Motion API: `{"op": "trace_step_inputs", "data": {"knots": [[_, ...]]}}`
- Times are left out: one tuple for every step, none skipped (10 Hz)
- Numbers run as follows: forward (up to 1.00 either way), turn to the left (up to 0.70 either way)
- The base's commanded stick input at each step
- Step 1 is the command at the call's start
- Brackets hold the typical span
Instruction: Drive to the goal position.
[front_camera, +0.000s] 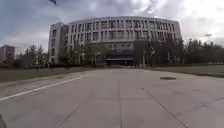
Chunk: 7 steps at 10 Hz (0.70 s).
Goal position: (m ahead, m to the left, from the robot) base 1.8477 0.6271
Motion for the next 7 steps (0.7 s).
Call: {"op": "trace_step_inputs", "data": {"knots": [[0.53,0.00],[0.52,0.00],[0.51,0.00],[0.52,0.00],[0.53,0.00],[0.53,0.00],[0.52,0.00]]}}
